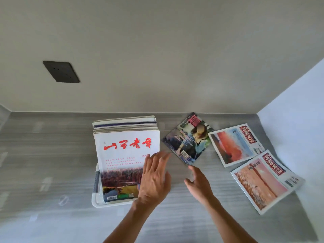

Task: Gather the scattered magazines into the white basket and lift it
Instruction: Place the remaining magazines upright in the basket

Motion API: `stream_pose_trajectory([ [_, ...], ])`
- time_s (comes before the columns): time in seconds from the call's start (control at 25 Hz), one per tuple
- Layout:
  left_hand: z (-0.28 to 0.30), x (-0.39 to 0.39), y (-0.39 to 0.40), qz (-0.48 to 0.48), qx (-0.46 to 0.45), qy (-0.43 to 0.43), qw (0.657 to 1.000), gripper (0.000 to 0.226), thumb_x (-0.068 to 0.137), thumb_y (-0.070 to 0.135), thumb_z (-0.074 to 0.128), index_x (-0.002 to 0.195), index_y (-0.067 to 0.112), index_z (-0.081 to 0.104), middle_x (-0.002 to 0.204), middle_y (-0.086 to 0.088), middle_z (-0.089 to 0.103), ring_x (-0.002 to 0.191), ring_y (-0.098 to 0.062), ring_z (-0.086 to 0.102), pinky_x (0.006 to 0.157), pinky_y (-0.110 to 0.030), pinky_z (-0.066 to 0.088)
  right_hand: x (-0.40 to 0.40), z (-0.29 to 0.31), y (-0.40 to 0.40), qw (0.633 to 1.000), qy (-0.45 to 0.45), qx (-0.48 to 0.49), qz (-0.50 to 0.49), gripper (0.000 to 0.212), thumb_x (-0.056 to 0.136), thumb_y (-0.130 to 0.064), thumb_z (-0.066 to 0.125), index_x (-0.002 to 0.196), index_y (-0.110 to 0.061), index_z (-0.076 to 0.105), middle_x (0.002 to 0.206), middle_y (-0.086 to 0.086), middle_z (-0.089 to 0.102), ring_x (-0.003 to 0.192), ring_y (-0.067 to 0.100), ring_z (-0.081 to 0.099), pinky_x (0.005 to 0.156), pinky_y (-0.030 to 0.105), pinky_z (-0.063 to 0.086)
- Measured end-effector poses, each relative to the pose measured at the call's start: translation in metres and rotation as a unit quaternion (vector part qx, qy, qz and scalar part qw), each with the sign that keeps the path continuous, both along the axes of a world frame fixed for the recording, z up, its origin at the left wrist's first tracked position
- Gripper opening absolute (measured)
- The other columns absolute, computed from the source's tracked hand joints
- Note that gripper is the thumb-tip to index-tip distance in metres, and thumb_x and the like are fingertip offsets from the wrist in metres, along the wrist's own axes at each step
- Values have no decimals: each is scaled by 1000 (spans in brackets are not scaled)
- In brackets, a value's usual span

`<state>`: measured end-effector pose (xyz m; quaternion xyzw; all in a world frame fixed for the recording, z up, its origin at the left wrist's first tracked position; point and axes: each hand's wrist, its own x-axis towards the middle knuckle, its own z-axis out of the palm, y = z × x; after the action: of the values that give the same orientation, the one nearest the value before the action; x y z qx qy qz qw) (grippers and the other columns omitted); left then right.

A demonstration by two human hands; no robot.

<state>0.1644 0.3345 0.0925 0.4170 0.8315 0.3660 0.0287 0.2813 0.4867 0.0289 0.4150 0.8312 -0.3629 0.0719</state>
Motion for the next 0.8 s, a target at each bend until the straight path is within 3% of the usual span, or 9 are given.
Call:
stream_pose_trajectory([
  [0.16,-39,31,44,-7,-54,-34,998,69,74,7,54,140,18,35,142,-5,46,132,-21,40,116,-40,31,-27,-33,49,975,-43,110,189,65,93,-30,51,149,-16,23,163,3,12,145,26,24,111,42,36],
  [0.24,-54,42,52,0,-69,-56,996,67,74,7,51,138,20,38,142,-2,46,131,-19,41,113,-34,36,-24,-49,62,953,-57,156,255,64,98,-35,42,153,-15,15,165,4,7,150,25,13,117,41,26],
  [0.36,-62,59,64,38,-76,-56,995,56,74,5,53,129,18,51,130,0,57,119,-18,52,103,-32,46,14,-56,76,935,-28,180,303,58,96,-36,42,150,-15,31,160,4,27,146,25,27,117,38,27],
  [0.44,-63,67,70,79,-90,-43,992,47,75,3,56,119,18,58,118,0,65,105,-22,60,90,-35,52,55,-48,77,925,12,183,334,48,88,-33,50,134,-19,55,144,-1,53,130,24,52,108,36,42],
  [0.52,-67,70,74,121,-152,-68,978,47,80,12,57,125,21,53,122,-2,61,107,-24,58,90,-36,51,102,-43,71,917,38,170,360,42,79,-33,60,119,-24,67,127,-9,66,114,16,64,97,31,52],
  [0.64,-83,81,88,188,-270,-200,923,72,82,31,62,144,25,26,133,-7,48,117,-29,52,97,-45,47,156,-43,66,923,62,122,361,42,72,-32,70,114,-29,69,128,-13,65,114,12,64,93,28,54],
  [0.72,-93,93,96,214,-248,-258,909,79,81,34,66,145,26,21,125,-8,54,104,-29,60,87,-43,52,165,-47,65,944,82,96,304,45,72,-27,75,117,-25,69,135,-8,61,120,13,60,94,30,54],
  [0.8,-100,95,101,241,-201,-289,904,63,85,32,62,139,26,30,106,-5,65,82,-24,64,72,-36,52,156,-47,65,971,101,73,203,49,79,-21,72,127,-21,62,145,-4,50,128,13,50,101,30,49],
])
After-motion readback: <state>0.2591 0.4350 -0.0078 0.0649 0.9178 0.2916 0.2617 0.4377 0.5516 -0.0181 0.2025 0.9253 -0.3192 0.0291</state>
